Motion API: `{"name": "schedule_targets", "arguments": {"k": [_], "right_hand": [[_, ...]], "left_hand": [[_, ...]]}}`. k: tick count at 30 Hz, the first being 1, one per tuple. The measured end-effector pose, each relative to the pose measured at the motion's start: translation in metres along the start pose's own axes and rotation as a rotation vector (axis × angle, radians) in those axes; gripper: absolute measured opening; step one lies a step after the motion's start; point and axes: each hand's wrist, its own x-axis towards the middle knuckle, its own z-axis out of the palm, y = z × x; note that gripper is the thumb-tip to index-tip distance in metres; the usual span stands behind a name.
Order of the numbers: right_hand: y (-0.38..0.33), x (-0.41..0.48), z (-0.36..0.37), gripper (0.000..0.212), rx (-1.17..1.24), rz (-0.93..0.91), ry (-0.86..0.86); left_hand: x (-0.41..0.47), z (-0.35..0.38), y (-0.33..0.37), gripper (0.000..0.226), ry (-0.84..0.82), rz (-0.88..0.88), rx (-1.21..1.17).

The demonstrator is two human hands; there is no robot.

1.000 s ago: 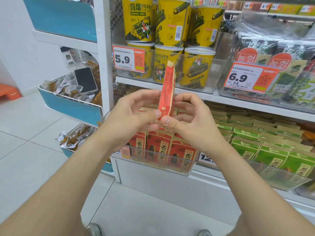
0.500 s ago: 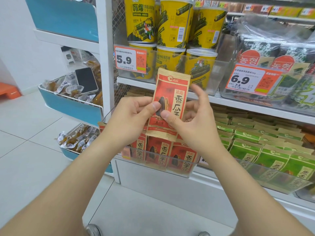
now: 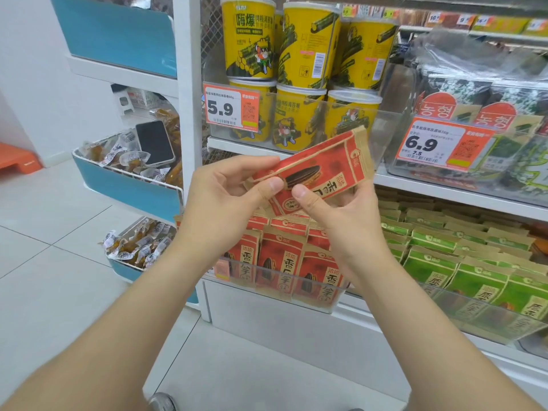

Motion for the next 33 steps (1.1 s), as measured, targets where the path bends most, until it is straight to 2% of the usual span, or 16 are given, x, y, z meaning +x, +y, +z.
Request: {"name": "schedule_targets", "arguments": {"k": [3,5,7,12,14,16,18,20,24,30,33], "right_hand": [[0.0,0.001,-0.003,0.099,-0.037,-0.112,0.078],[0.002,0.003,-0.005,0.094,-0.249,-0.273,0.088],[0.003,0.004,-0.007,0.079,-0.362,-0.333,0.074],[0.006,-0.001,-0.008,0.07,-0.191,-0.1,-0.04],[0.005,0.0,-0.006,0.058,-0.125,-0.029,-0.029],[0.001,0.001,-0.004,0.035,-0.147,-0.049,0.002],[-0.001,0.002,-0.001,0.022,-0.15,-0.076,0.008],[-0.001,0.003,0.0,0.017,-0.109,-0.092,0.008],[-0.003,0.004,0.003,0.011,-0.12,-0.071,-0.001],[0.002,0.007,0.021,0.004,-0.114,-0.104,0.031],[0.004,0.01,0.029,0.005,-0.126,-0.104,-0.029]], "left_hand": [[0.002,-0.006,-0.003,0.023,0.008,0.05,0.066],[0.002,-0.009,-0.003,0.02,0.004,0.063,0.111],[0.002,-0.011,-0.004,0.017,-0.002,0.062,0.133],[0.003,-0.012,-0.005,0.009,-0.048,0.131,0.262],[0.002,-0.011,-0.006,0.01,-0.032,0.128,0.309],[0.003,-0.013,-0.005,0.011,-0.01,0.105,0.328],[0.004,-0.015,-0.004,0.02,-0.014,0.096,0.31],[0.005,-0.018,-0.003,0.029,-0.017,0.099,0.293],[0.008,-0.026,-0.004,0.017,-0.039,0.066,0.289],[0.012,-0.038,-0.001,0.019,-0.095,-0.014,0.252],[0.013,-0.042,-0.006,0.012,-0.041,-0.005,0.264]]}}
